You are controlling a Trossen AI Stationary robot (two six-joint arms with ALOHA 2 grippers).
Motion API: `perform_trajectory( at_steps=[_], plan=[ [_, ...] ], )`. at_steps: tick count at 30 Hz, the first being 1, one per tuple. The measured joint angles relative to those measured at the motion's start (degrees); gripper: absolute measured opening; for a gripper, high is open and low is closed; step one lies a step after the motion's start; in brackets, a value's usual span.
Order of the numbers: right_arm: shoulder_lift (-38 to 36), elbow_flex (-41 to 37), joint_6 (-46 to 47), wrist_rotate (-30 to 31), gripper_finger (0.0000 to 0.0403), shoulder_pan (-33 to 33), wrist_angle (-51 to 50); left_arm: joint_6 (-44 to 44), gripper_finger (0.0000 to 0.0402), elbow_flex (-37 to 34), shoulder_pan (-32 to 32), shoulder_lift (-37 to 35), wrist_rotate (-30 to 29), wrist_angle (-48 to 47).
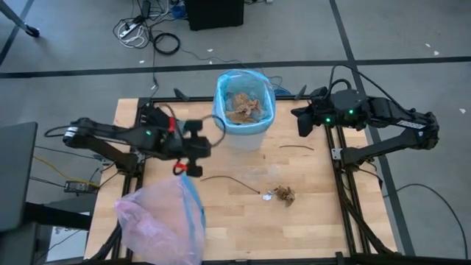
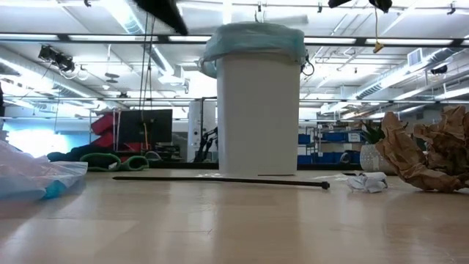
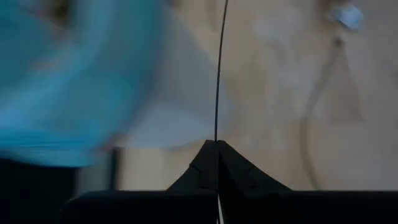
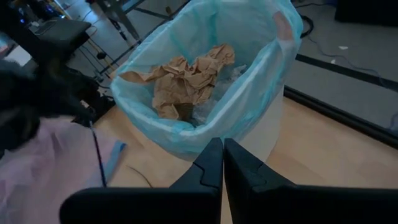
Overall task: Place trash/remove bag and relplace
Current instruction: Put the cable tie into the trash bin
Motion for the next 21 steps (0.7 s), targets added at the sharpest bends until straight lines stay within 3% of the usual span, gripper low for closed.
perform_trajectory(
  at_steps=[6, 10, 14, 18, 21],
  plan=[
    [0.0, 0.0, -0.63, 0.01, 0.0006, 0.02, -0.01, 8.45, 0.0, 12.61, 0.29, 0.08, -13.15, -13.55],
    [0.0, 0.0, -1.53, 0.27, 0.0006, 0.02, 0.0, 16.32, 0.0, 16.74, 3.0, 0.18, -21.74, -18.3],
    [0.0, 0.0, -2.42, 0.3, 0.0006, 0.02, 0.31, 25.63, 0.0, 18.14, 7.02, 0.26, -25.64, -16.11],
    [0.0, 0.02, -3.0, 0.27, 0.0006, 0.11, 0.41, 42.13, 0.0, 18.18, 11.04, 0.96, -32.83, -9.59],
    [0.0, 0.02, -3.33, 0.27, 0.0006, 0.17, 0.41, 54.8, 0.0, 18.18, 14.04, 1.53, -33.81, -1.1]
  ],
)
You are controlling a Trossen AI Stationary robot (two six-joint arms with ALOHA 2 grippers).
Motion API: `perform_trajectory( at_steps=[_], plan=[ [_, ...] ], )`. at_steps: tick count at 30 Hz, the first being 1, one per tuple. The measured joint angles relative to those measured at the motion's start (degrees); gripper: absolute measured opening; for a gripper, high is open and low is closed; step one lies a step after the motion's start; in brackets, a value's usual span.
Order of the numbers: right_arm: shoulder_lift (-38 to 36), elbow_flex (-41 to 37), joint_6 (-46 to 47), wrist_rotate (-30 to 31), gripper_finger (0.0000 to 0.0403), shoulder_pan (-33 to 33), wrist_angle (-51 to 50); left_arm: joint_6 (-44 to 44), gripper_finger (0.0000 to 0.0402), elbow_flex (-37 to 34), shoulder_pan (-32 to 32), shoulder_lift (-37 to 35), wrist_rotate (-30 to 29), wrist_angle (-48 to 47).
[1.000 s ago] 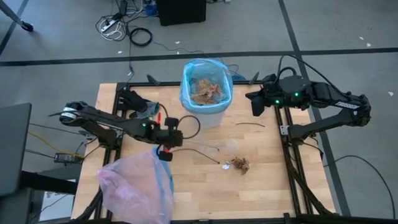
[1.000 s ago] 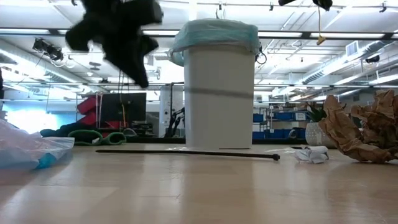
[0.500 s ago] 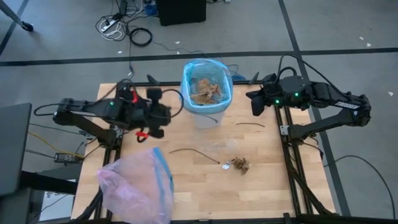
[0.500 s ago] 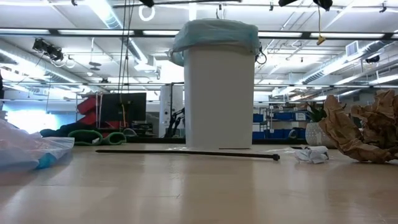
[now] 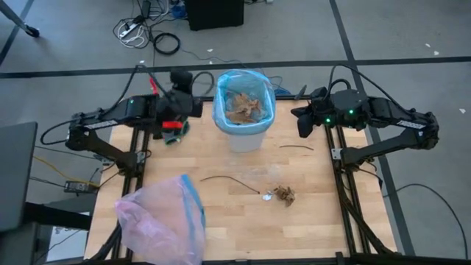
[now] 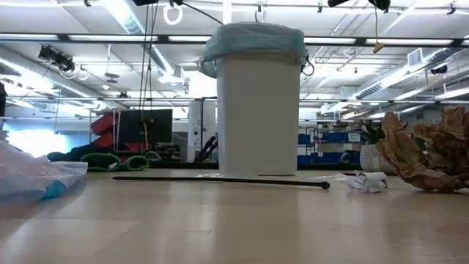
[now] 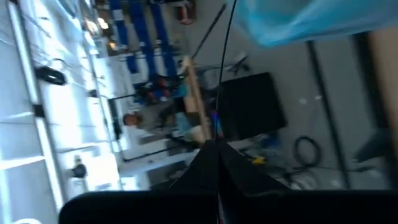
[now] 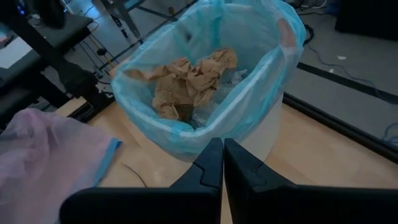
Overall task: Place trash/remove bag and relplace
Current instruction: Put the cable tie into the trash bin
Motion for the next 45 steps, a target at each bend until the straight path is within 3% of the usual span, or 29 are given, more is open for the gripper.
perform_trajectory(
  at_steps=[8, 18, 21, 31, 41, 45],
  plan=[
    [0.0, 0.0, -0.68, 0.0, 0.0006, 1.18, -0.24, 33.01, 0.0, 0.0, 4.69, 4.05, 3.32, 20.93],
    [0.0, 0.0, -1.59, 2.78, 0.0006, 2.58, -0.53, 44.45, 0.0, -0.05, 6.13, 11.11, 15.45, 24.42],
    [0.0, 0.0, -1.78, 2.97, 0.0006, 2.58, -0.46, 47.88, 0.0, -0.04, 6.28, 13.22, 15.85, 25.66],
    [0.0, 0.0, -3.25, 2.95, 0.0006, 2.6, 1.51, 47.31, 0.0008, 0.0, 8.17, 18.44, 20.19, 31.38],
    [0.0, 0.0, -5.11, 2.29, 0.002, 2.63, 5.01, 33.87, 0.0027, 0.0, 8.49, 19.57, 20.3, 39.57],
    [0.0, 0.0, -5.33, 2.29, 0.0028, 2.63, 6.04, 32.27, 0.0028, 0.0, 8.45, 19.52, 18.71, 42.04]
  ],
)
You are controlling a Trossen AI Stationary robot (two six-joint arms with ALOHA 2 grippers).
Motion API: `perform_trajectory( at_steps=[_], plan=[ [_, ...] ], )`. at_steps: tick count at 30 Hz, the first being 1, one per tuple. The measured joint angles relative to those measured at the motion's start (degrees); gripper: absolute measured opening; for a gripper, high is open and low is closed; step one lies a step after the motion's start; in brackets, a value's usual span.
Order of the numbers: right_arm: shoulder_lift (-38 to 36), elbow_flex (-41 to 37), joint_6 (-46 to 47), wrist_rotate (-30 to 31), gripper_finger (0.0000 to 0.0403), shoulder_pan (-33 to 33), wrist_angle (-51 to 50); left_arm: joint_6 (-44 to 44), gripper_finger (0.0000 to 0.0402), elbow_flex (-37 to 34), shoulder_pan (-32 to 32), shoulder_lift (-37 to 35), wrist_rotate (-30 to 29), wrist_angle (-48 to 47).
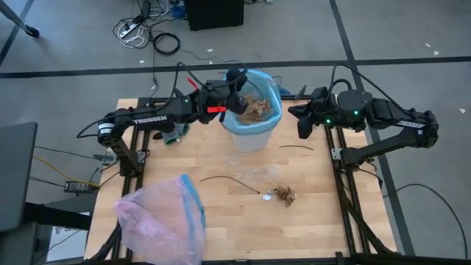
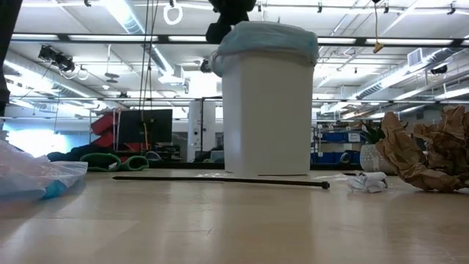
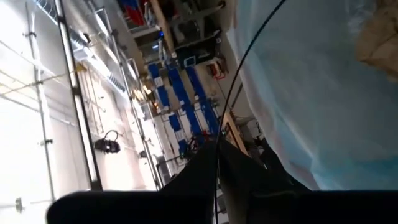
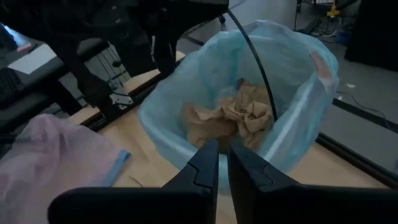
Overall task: Place trash/remove bag and relplace
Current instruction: Put the cable tie into the trash bin
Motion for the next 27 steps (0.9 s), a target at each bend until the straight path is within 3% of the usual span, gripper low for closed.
perform_trajectory(
  at_steps=[11, 17, 19, 24, 27],
  plan=[
    [0.02, 0.0, -11.34, 0.19, 0.0048, -0.17, 13.09, -2.7, 0.0028, 0.0, -0.8, -0.09, -0.93, 0.33],
    [1.4, 0.04, -18.84, 2.0, 0.0069, -4.44, 18.7, -6.64, 0.0028, 0.0, -2.77, -0.11, -0.89, 0.19],
    [3.52, 0.04, -20.24, -0.53, 0.0071, -7.35, 19.96, -6.66, 0.0028, 0.0, -3.01, -0.11, -0.76, 0.18],
    [11.07, 0.02, -20.75, -15.01, 0.0058, -14.74, 23.59, -5.59, 0.0028, 0.0, -3.13, -0.11, -0.85, 0.18],
    [14.95, 0.02, -21.48, -18.34, 0.0052, -17.14, 26.16, -4.33, 0.0028, 0.0, -3.16, -0.11, -1.51, 0.13]
  ],
)
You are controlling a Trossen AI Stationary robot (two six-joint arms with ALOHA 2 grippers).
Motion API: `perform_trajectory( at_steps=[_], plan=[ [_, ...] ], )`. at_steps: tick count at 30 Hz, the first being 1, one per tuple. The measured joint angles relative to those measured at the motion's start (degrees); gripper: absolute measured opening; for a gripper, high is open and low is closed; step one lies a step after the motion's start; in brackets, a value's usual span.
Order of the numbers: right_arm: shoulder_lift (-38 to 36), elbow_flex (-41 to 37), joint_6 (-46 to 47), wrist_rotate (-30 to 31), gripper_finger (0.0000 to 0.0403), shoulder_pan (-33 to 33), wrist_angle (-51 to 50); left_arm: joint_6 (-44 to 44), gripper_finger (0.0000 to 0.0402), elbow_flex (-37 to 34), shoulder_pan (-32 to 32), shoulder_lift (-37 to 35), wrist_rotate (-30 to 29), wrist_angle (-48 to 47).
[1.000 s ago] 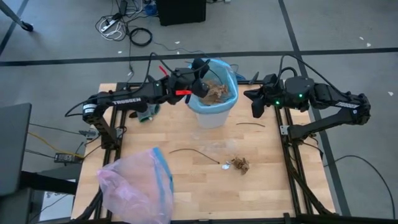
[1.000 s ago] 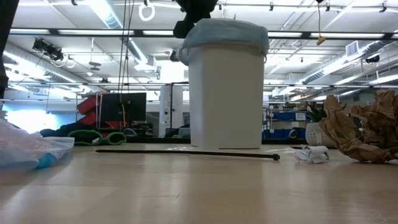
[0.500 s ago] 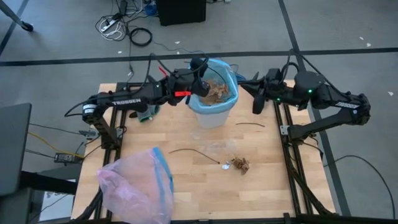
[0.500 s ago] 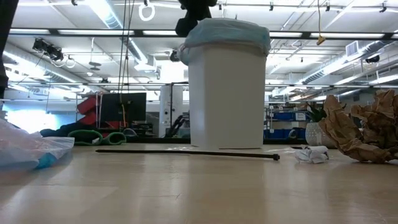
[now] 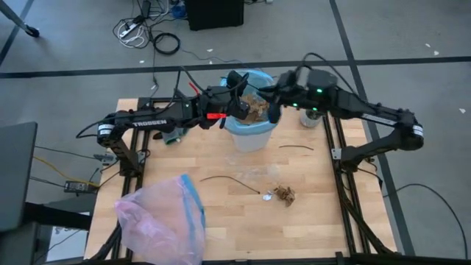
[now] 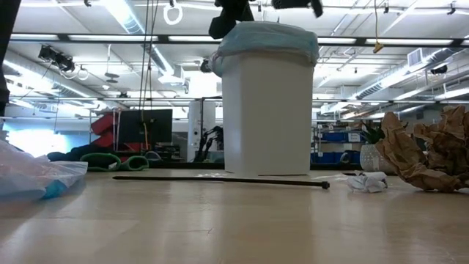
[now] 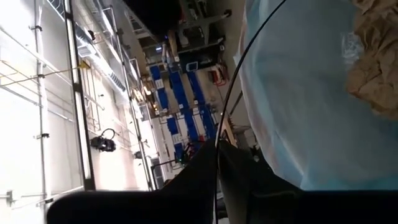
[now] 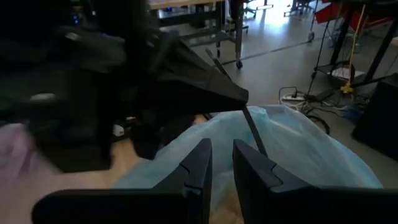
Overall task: Place trash/remove bag and relplace
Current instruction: Put the cable tie into the trash bin
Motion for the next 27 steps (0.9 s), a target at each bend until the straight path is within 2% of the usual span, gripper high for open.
perform_trajectory(
  at_steps=[7, 12, 19, 23, 27],
  plan=[
    [3.95, -0.02, -6.01, -0.88, 0.006, -1.43, 2.13, 0.4, 0.0028, 0.0, -0.35, -0.04, -1.12, -0.02],
    [5.19, -0.08, -12.28, 0.71, 0.0083, -1.32, 3.8, 0.33, 0.0027, 0.0, -0.96, -0.09, -1.18, -0.02],
    [5.73, -0.07, -14.74, 4.2, 0.0095, -1.73, 4.77, -0.64, 0.0027, 0.0, -1.52, -0.09, -1.18, 0.05],
    [5.73, -0.07, -14.82, 4.2, 0.0078, -1.76, 4.8, -1.17, 0.0027, 0.0, -1.52, -0.09, -1.33, 0.02],
    [5.73, -0.07, -14.45, 3.92, 0.0023, -2.42, 4.44, -1.5, 0.0027, 0.0, -1.76, -0.09, -1.53, 0.03]
  ],
)
